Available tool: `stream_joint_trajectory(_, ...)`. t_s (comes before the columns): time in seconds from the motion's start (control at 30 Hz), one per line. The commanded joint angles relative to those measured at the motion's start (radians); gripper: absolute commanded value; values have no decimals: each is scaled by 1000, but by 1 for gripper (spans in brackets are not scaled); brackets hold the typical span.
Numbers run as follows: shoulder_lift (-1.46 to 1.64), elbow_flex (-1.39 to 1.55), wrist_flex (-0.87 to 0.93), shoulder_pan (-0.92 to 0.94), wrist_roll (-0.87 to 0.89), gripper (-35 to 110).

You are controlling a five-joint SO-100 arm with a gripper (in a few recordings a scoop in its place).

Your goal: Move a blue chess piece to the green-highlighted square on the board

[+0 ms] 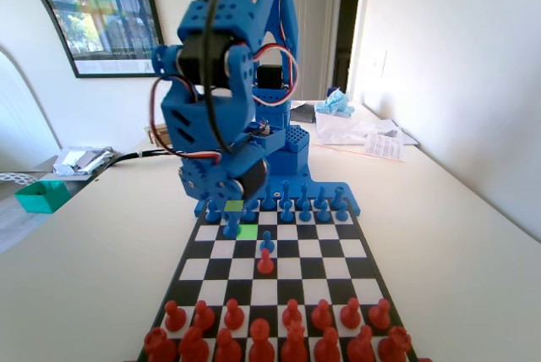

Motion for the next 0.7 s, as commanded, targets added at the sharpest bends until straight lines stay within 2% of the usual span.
stream_joint_trajectory(0.0, 31, 26, -12, 0, 5, 1)
stream_joint_trajectory(0.67, 31, 121, -78, -40, 38, 1)
